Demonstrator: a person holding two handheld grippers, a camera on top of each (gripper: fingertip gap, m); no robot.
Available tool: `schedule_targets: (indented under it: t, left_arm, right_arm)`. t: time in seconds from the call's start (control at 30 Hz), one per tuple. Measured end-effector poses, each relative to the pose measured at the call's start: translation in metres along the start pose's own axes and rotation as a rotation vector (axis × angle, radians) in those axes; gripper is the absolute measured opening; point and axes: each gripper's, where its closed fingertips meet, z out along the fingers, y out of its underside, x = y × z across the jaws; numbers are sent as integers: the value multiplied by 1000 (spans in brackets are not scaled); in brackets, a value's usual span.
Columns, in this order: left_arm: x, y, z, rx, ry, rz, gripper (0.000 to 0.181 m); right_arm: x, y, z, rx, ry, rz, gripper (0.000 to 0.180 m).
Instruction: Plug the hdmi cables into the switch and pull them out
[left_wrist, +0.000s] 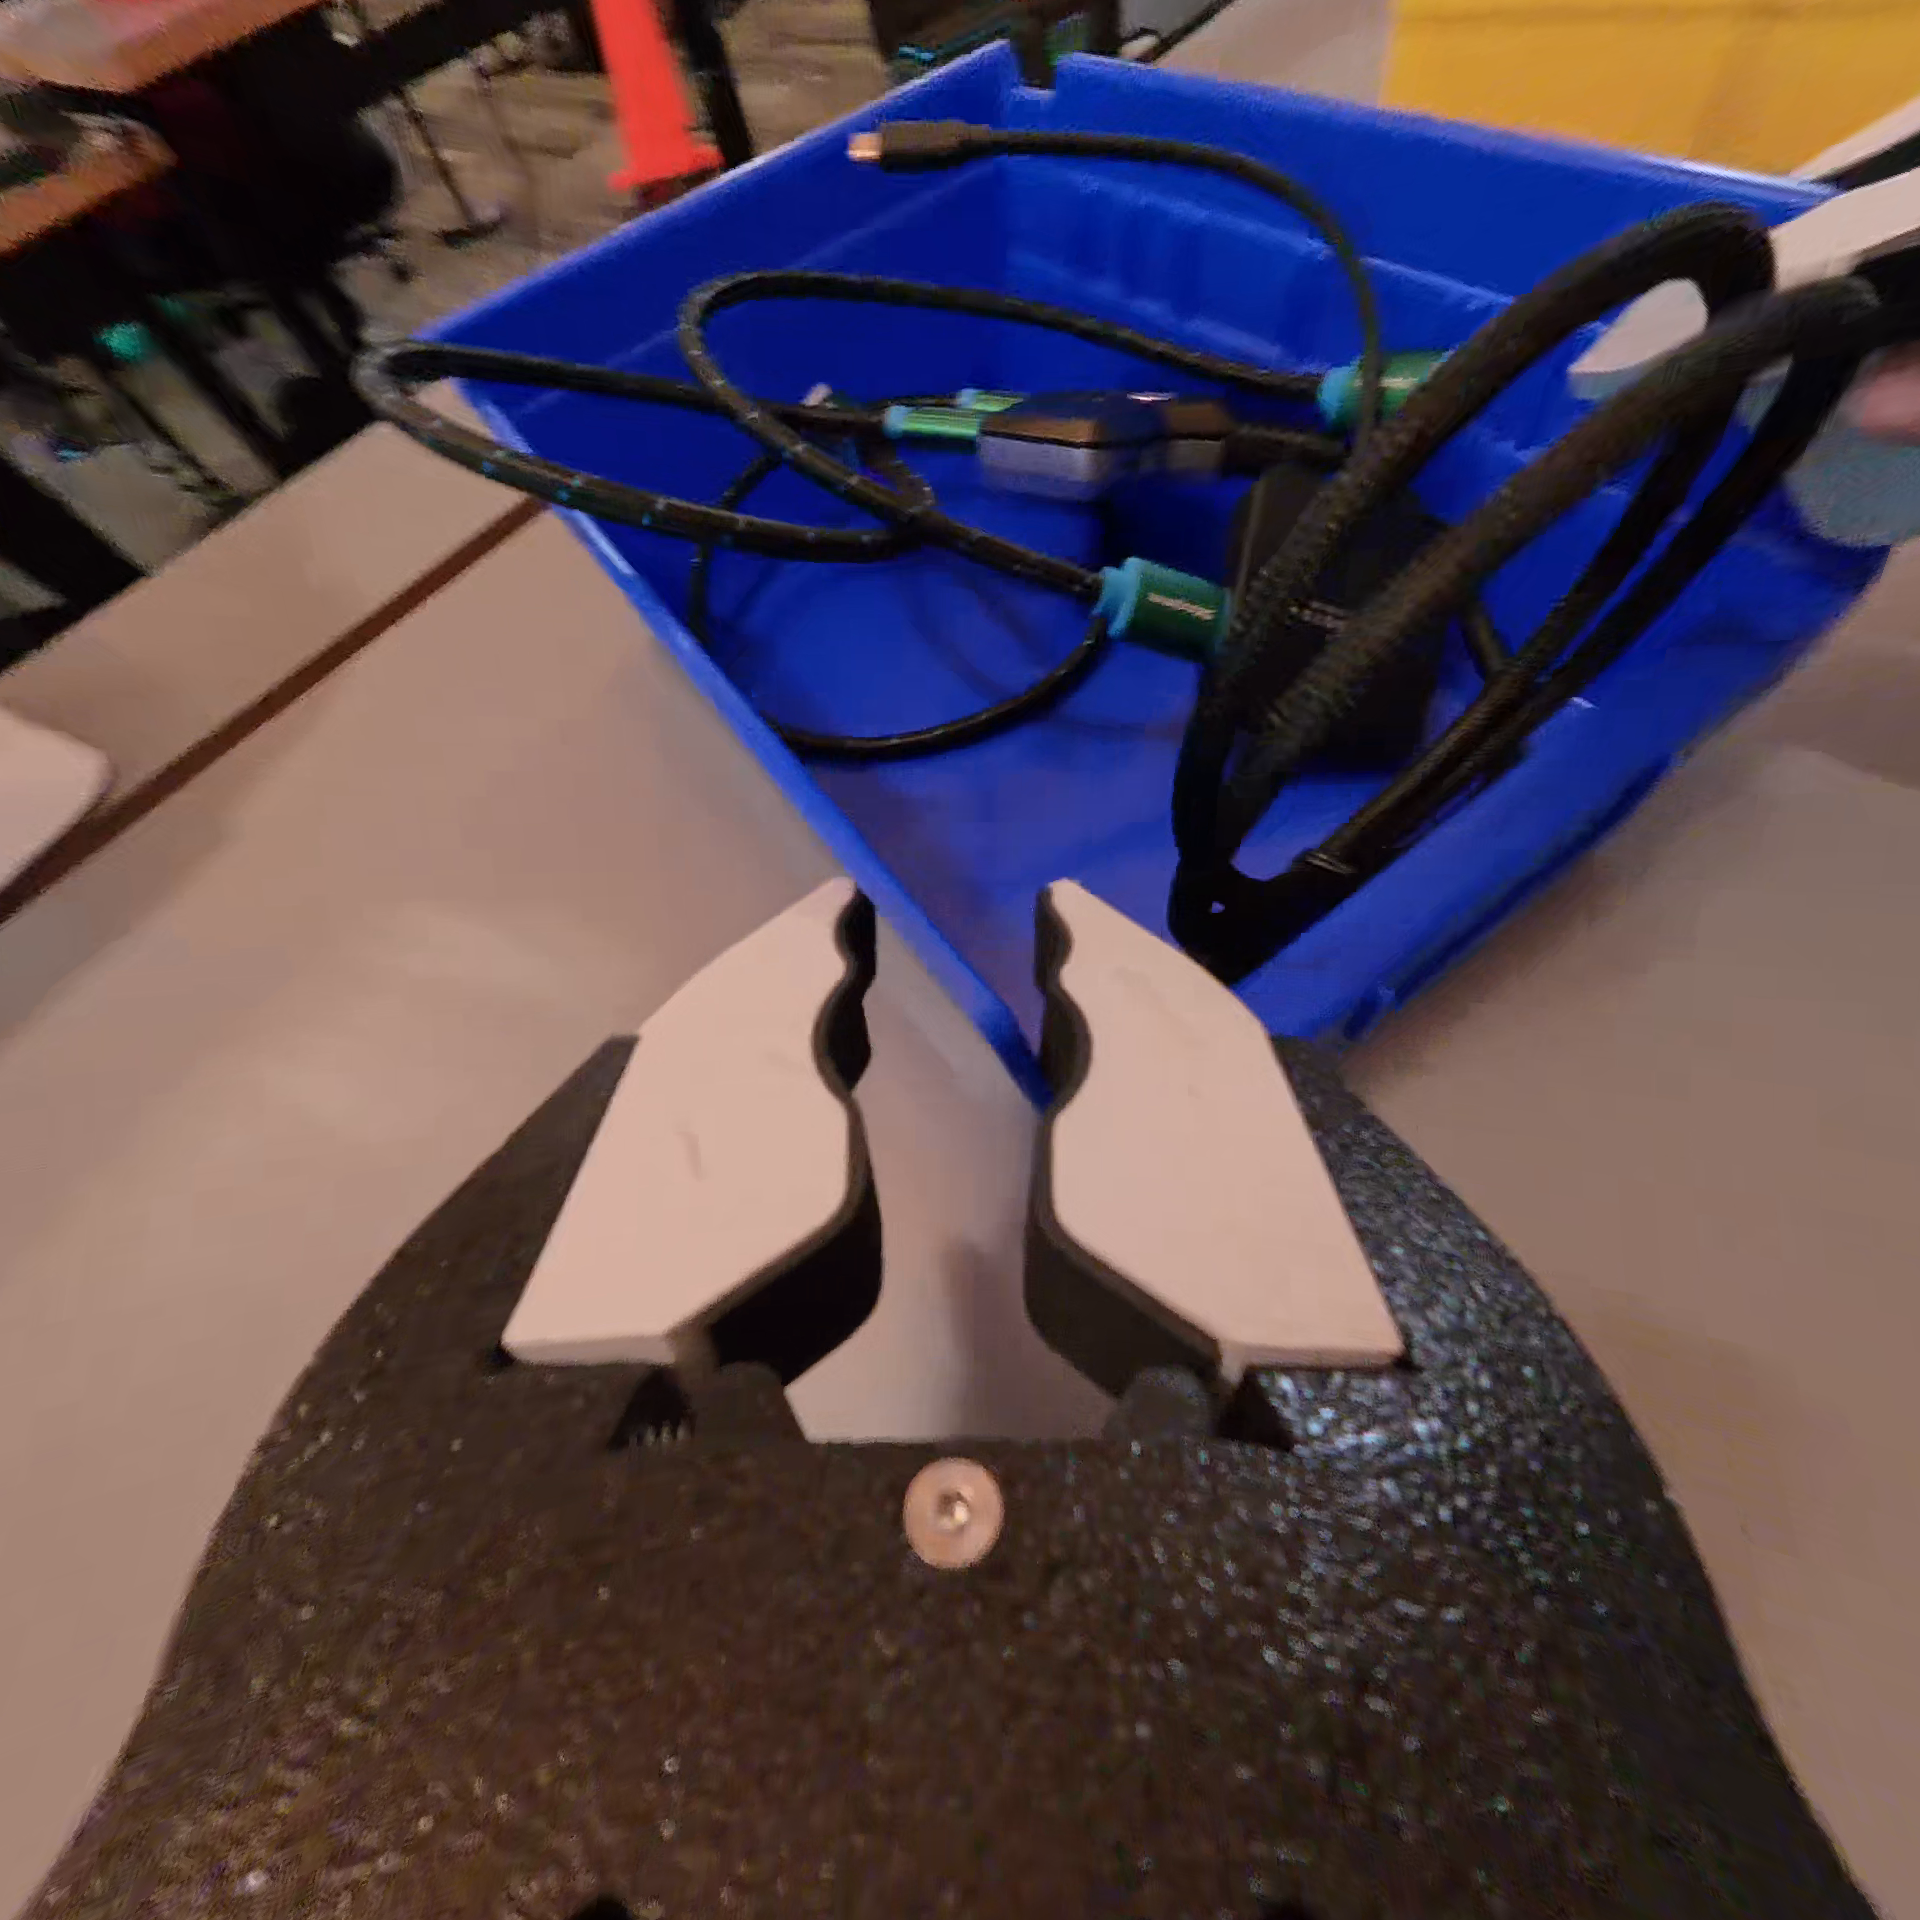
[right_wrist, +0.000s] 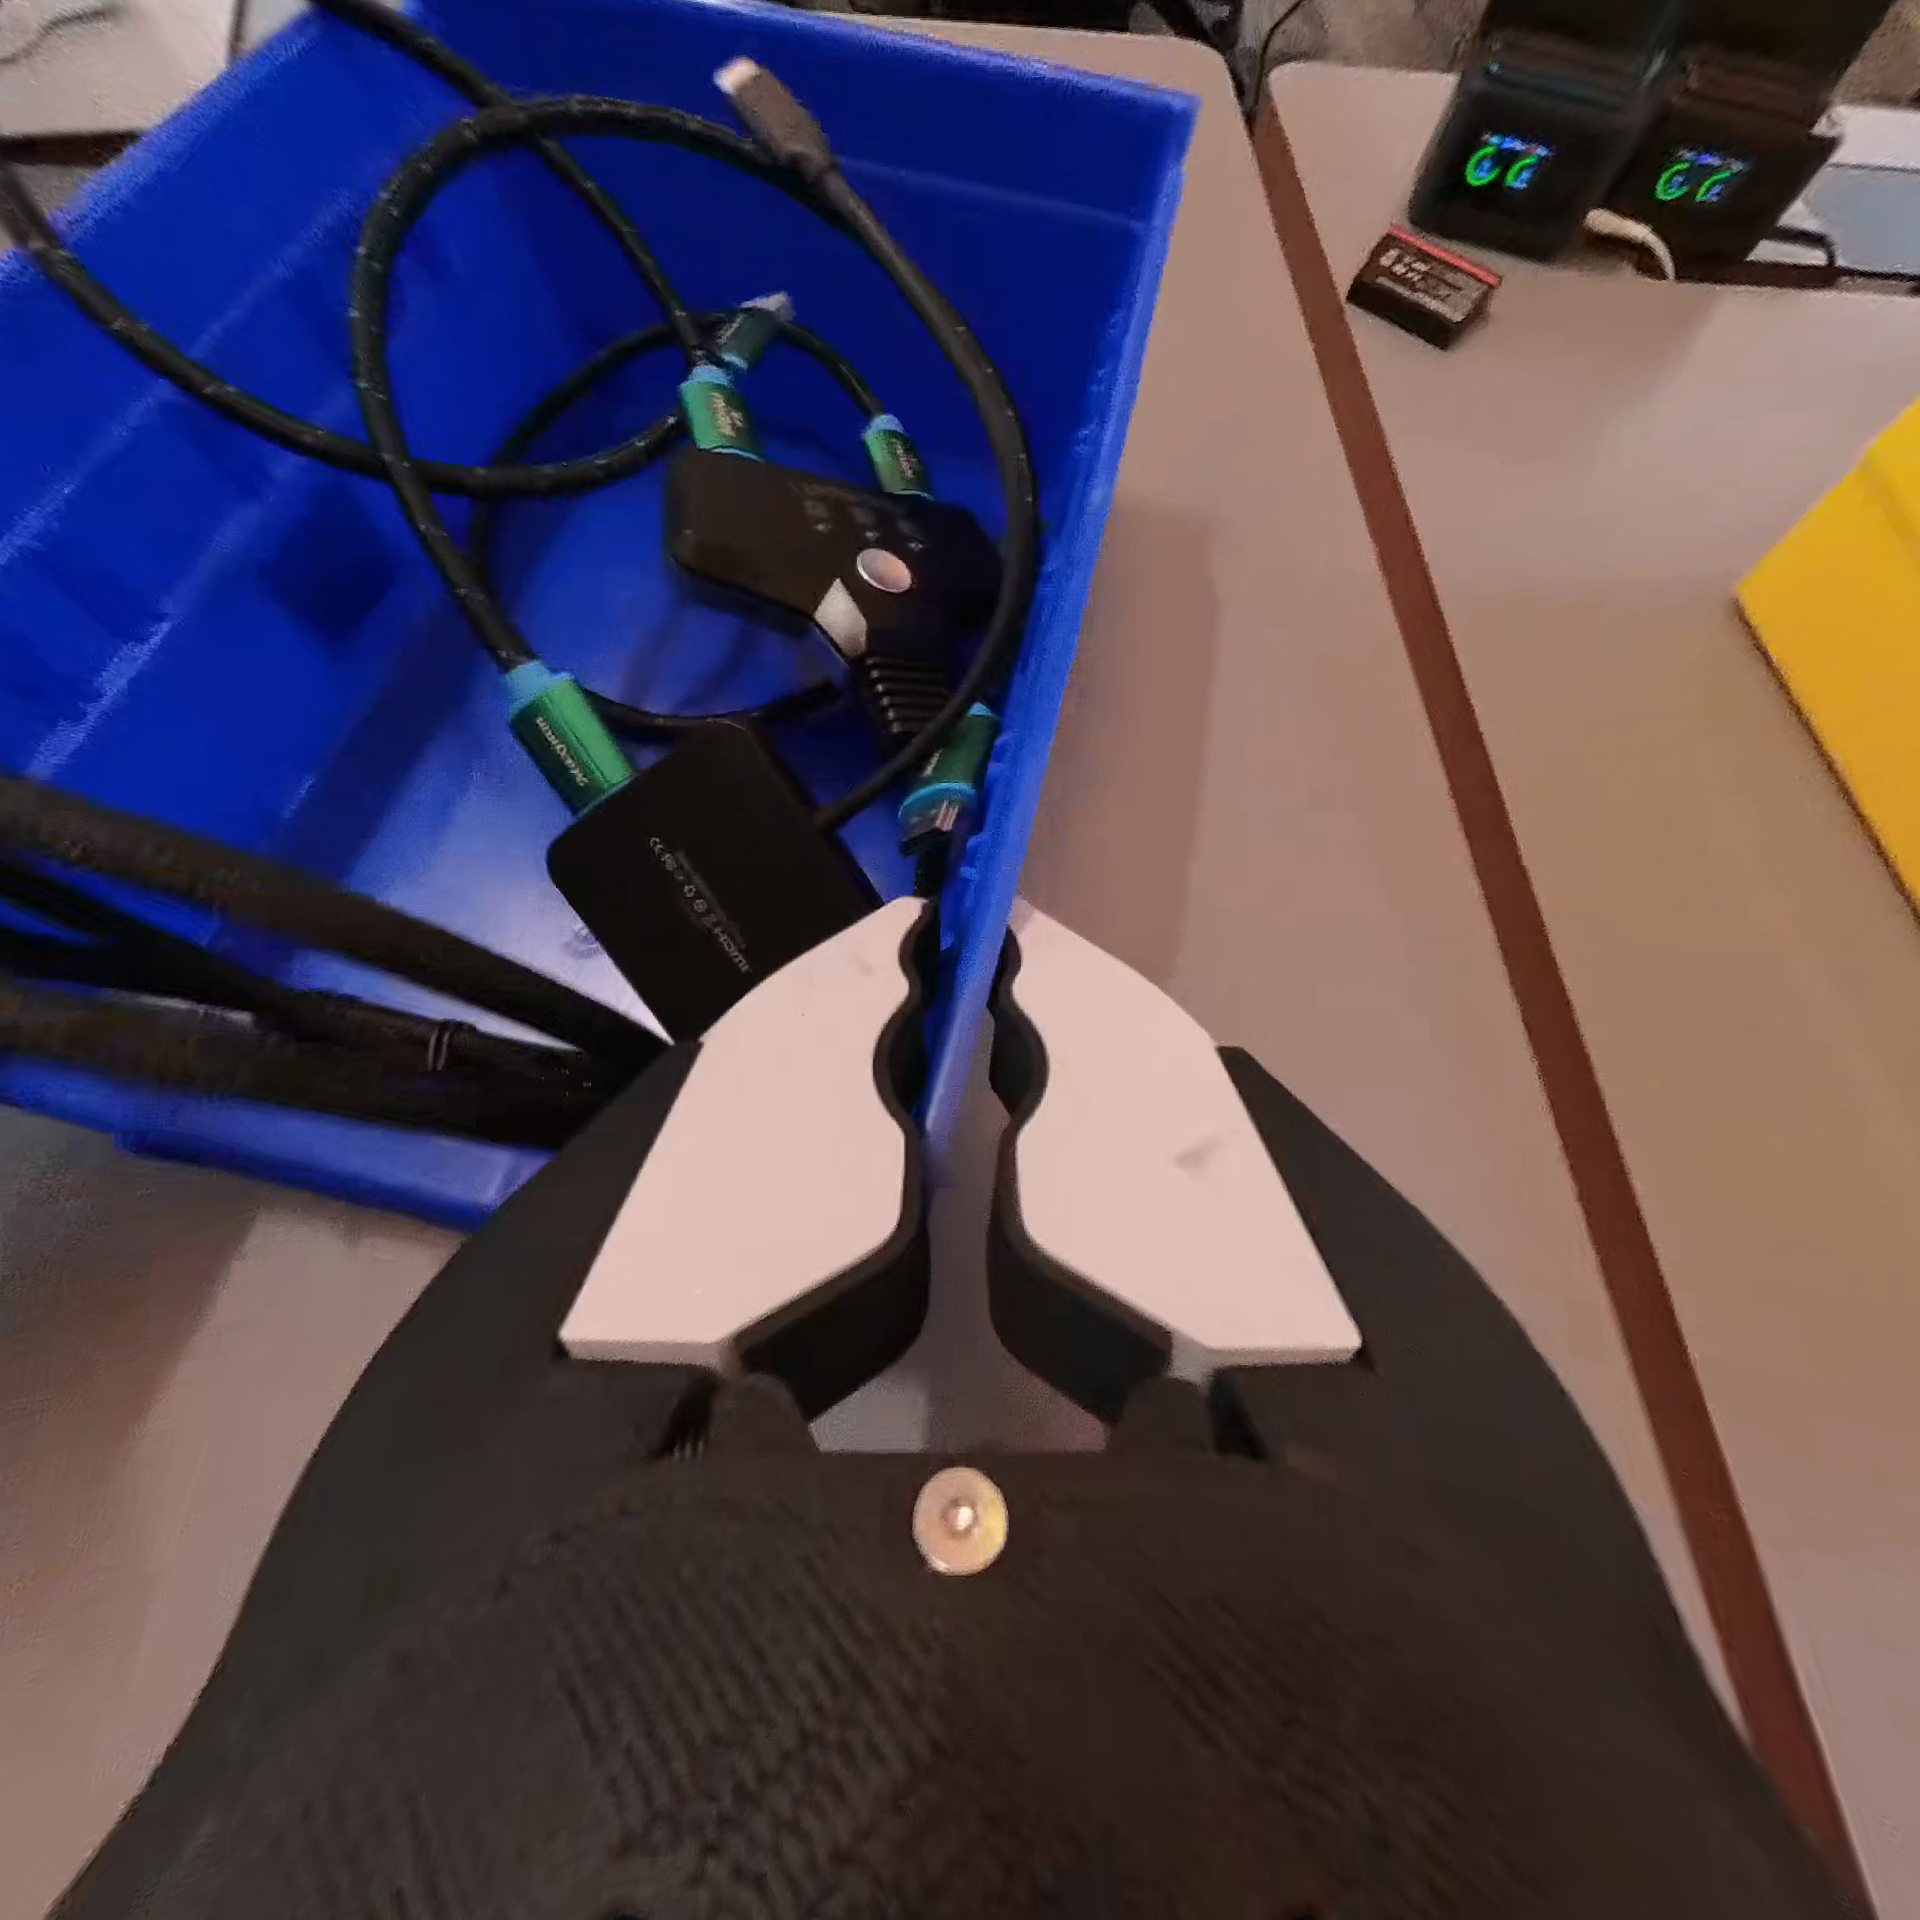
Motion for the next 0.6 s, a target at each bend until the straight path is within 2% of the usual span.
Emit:
schedule_targets:
  t: [0.13, 0.3, 0.47, 0.6]
  left_arm:
    - [-43, 25, -35, -5, -150, -36, 17]
    - [-116, 76, -111, -7, -352, -193, 9]
    - [-178, 132, -195, -29, -508, -286, 7]
    - [-211, 164, -245, -45, -589, -326, 6]
  right_arm:
    - [-56, -3, -2, 25, 38, -23, 7]
    - [-167, -16, 3, 98, -16, -21, 5]
    - [-284, -27, 6, 134, -142, -84, 6]
    - [-355, -30, 3, 136, -265, -156, 13]
